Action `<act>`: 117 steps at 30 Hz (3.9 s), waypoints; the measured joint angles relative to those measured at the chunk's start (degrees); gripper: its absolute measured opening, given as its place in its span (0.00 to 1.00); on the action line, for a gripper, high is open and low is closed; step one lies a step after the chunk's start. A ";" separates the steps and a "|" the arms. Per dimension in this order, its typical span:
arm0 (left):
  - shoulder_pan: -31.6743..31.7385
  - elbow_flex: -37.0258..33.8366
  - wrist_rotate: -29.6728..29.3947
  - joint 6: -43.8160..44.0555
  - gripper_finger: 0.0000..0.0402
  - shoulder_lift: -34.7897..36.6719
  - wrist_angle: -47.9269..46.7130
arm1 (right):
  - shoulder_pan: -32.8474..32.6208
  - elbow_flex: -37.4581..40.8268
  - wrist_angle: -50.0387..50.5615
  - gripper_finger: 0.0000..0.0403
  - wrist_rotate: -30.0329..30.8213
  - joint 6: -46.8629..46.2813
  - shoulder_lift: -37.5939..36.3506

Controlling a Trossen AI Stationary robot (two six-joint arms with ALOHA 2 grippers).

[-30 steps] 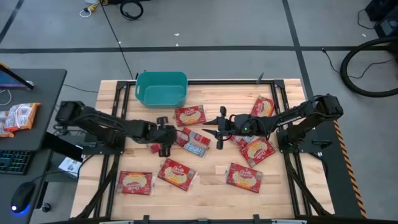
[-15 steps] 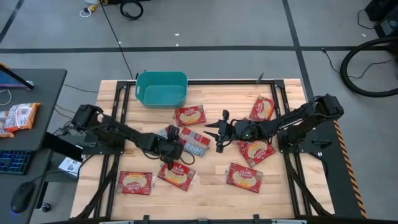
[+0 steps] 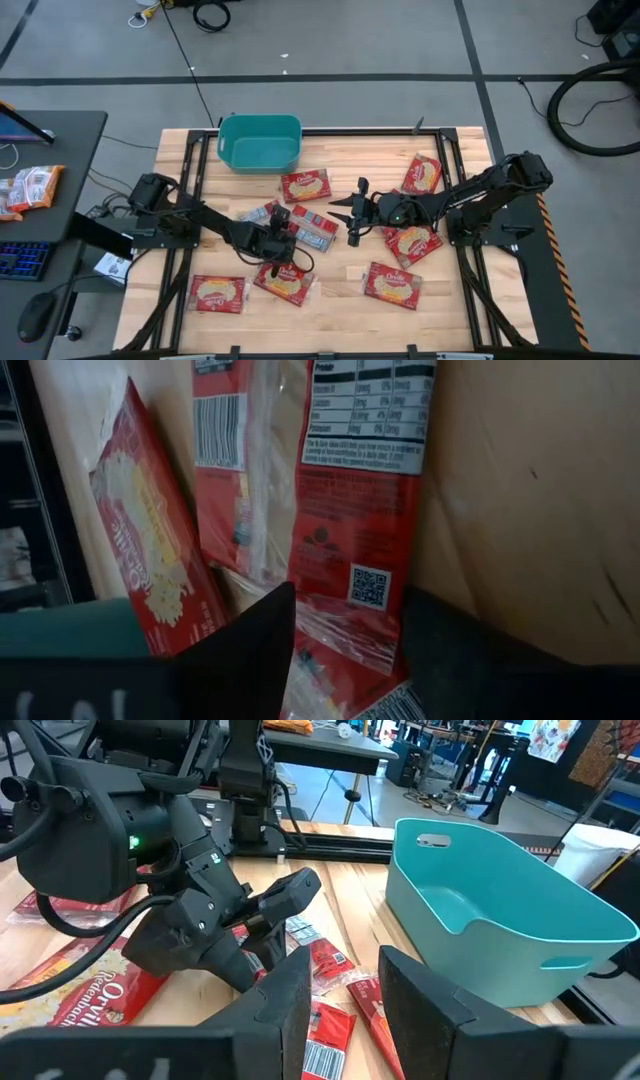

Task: Sort popcorn bags into baskets
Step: Put the popcorn bag into the bin

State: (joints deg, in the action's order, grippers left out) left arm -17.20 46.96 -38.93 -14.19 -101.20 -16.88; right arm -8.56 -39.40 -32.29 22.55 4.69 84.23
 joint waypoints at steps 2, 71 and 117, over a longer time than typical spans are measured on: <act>0.03 -0.02 0.15 -0.01 0.41 0.06 0.07 | 0.00 0.00 -0.02 0.31 -0.02 0.00 0.00; 49.68 25.09 3.30 -23.98 0.00 26.80 -26.30 | -3.15 0.04 1.33 0.31 0.87 -9.05 0.00; 37.49 26.62 43.87 7.49 0.43 15.00 -43.53 | -2.97 0.00 1.88 0.31 1.62 -6.01 0.00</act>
State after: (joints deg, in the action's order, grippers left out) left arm 20.30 73.57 4.94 -6.70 -86.21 -60.40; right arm -11.53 -39.40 -30.41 24.16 -1.32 84.23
